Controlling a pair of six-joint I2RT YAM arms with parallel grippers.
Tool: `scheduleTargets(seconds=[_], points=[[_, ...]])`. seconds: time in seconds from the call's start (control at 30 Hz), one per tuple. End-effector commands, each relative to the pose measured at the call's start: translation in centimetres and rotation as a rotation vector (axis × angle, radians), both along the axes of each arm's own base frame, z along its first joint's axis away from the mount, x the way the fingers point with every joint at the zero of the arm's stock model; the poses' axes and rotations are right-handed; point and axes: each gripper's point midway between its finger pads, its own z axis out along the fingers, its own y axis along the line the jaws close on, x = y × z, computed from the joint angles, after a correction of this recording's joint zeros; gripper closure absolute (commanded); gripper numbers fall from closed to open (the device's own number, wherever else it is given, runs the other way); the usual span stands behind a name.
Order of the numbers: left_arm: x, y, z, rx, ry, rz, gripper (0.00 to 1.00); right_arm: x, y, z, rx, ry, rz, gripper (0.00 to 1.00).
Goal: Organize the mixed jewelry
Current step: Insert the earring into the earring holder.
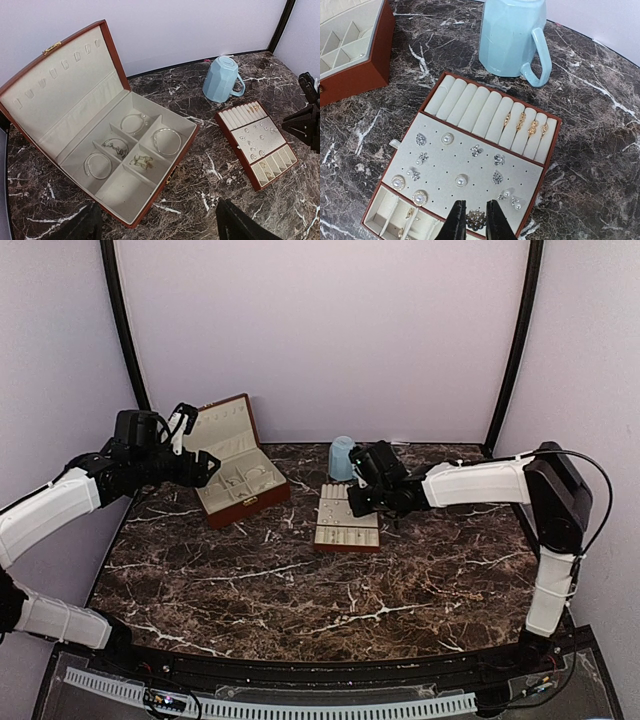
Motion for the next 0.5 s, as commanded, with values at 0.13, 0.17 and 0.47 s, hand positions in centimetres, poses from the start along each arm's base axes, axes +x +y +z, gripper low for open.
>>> scheduleTargets(seconds=[0.13, 0.17, 0.47], points=[[-0.4, 0.1, 1.1, -0.018, -0.036, -0.009, 0.19, 1.5, 0.9, -1.0, 0.023, -0.034, 0.001, 0.88], [-0.3, 0.1, 1.2, -0.019, -0.037, -0.009, 0.19, 1.6, 0.9, -1.3, 0.022, -0.032, -0.003, 0.88], [-0.4, 0.1, 1.1, -0.02, -0.035, -0.013, 0.19, 1.7, 0.0, -2.8, 0.017, -0.035, -0.033, 0.87]])
